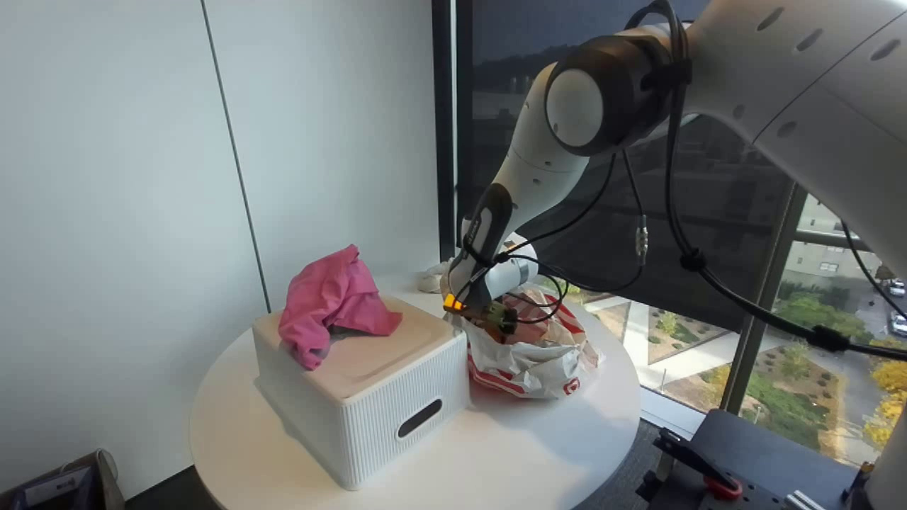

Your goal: Take the moose, radish, pink t-shirt and orange out of the plastic bag and put them on top of the container.

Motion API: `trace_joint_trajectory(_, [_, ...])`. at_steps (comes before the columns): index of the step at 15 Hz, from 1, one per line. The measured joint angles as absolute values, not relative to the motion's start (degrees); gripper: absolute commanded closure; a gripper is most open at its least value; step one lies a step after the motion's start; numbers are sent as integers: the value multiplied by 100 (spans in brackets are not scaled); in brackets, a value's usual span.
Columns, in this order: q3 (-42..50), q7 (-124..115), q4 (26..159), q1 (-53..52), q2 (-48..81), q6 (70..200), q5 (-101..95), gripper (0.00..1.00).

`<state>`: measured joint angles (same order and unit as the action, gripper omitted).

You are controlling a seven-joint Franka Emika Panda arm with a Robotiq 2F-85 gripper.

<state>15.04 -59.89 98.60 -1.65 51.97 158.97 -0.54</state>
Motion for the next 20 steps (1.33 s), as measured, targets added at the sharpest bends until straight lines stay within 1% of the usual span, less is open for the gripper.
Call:
trace_joint_trajectory(3, [1432, -5791, 9865, -165, 5084, 15785, -23, 42])
trace_joint_trajectory(5, [1220, -5354, 9867, -100, 4815, 15300, 41, 42])
trace_joint_trajectory(12, [982, -4472, 9840, -364, 3439, 11896, -136, 42])
trace_joint_trajectory(16, [695, -3909, 9483, -403, 3043, 10027, -144, 42])
trace_joint_trajectory(18, [565, -3588, 9268, -404, 3020, 9282, -144, 42])
trace_joint_trajectory(20, [397, -3180, 9160, -412, 3021, 8944, -130, 42])
